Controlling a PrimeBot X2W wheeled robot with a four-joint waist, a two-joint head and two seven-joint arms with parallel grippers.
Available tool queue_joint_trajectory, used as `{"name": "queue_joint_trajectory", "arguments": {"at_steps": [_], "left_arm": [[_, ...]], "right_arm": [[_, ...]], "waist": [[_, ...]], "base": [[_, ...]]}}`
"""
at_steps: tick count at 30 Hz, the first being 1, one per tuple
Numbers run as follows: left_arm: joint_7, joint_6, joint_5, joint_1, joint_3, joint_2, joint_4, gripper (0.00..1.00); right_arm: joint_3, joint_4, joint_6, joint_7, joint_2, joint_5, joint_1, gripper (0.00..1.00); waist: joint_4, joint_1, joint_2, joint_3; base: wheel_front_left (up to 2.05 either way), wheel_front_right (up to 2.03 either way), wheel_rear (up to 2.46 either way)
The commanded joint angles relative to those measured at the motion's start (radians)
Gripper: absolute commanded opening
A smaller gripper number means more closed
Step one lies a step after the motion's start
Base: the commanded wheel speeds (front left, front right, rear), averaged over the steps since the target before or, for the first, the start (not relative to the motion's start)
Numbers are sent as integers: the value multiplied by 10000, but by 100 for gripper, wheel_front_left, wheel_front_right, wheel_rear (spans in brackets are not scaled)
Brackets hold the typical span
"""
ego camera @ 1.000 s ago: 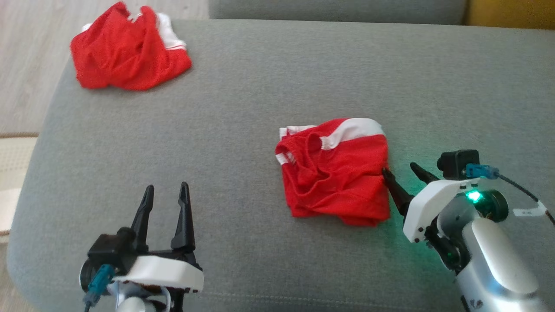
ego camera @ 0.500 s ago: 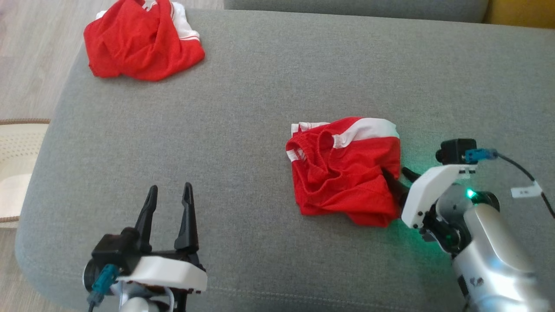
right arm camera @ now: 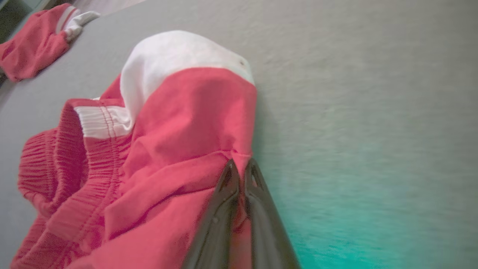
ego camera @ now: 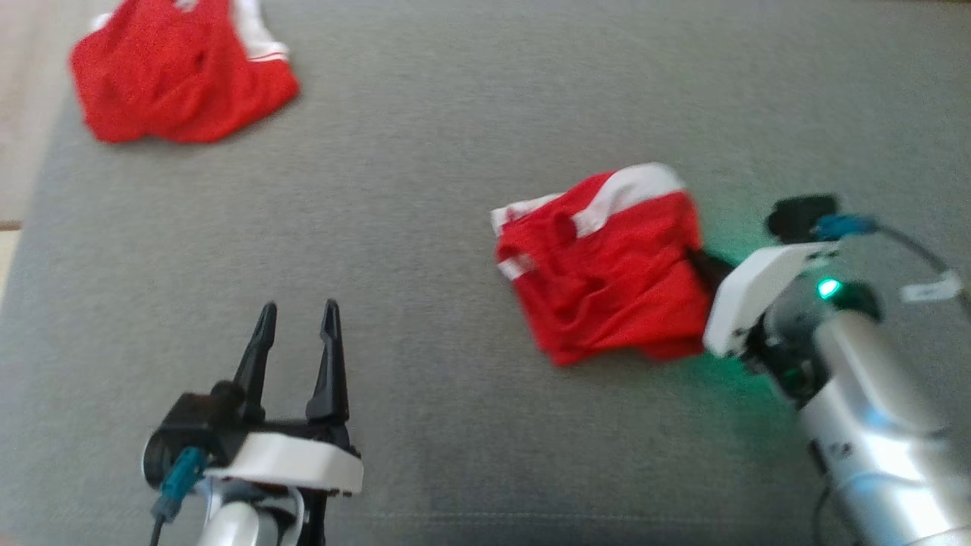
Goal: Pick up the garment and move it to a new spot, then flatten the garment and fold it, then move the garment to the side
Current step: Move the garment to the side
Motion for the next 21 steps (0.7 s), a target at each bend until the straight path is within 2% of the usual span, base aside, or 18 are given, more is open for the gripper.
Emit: {"name": "queue_joint_trajectory", "arguments": {"at_steps": [1, 6, 10, 17, 21], "left_arm": [[-120, -68, 117, -495, 394, -43, -363, 100], [-120, -233, 380, -748, 364, -43, -512, 100], [-120, -373, 623, -976, 312, -34, -601, 100], [-120, -552, 996, -1328, 280, 257, -637, 100], [-45, -622, 1131, -1524, 198, 444, -654, 100]], "right_arm": [[64, -317, -9, -199, -331, -119, -464, 0], [-155, -495, -9, -444, -998, -420, -880, 0], [-364, -723, -9, -557, -1258, -598, -1116, 0], [-457, -1036, -9, -839, -908, -702, -1561, 0], [-363, -963, -9, -1086, -549, -755, -1845, 0]], "waist": [[-434, 0, 0, 247], [-1454, 0, 0, 646], [-2446, 0, 0, 1032], [-4220, 0, 0, 1743], [-4836, 0, 0, 2014]], "base": [[0, 0, 0], [0, 0, 0], [0, 0, 0], [0, 0, 0], [0, 0, 0]]}}
